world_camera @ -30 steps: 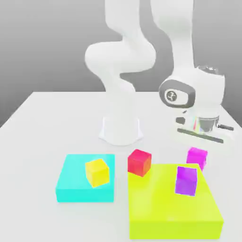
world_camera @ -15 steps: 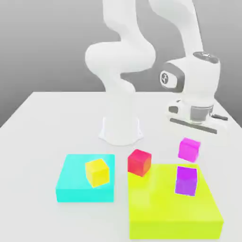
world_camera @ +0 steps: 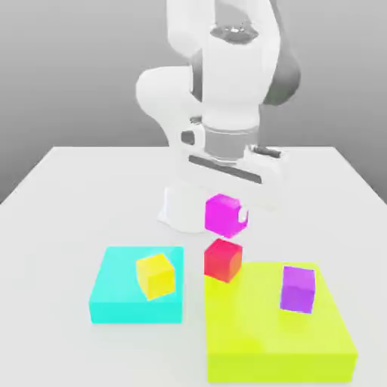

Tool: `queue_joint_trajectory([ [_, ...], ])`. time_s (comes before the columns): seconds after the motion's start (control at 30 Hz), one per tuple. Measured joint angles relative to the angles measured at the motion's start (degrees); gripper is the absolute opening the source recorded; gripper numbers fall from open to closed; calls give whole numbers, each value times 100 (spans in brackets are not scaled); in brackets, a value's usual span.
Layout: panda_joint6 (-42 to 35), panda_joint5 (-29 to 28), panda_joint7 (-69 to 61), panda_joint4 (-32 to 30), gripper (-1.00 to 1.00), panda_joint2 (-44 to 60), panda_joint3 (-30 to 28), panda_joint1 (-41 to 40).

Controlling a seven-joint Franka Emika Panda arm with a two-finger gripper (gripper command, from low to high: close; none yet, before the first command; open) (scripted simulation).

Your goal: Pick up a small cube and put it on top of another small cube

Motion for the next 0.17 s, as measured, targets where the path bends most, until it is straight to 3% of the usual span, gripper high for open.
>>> queue_joint_trajectory([
  [0.03, 241, 7, 0, -46, -100, 195, 17, -6],
  [0.07, 396, 12, 0, -76, 100, 320, 29, -9],
  [0.17, 396, 12, 0, -76, 100, 320, 29, -9],
])
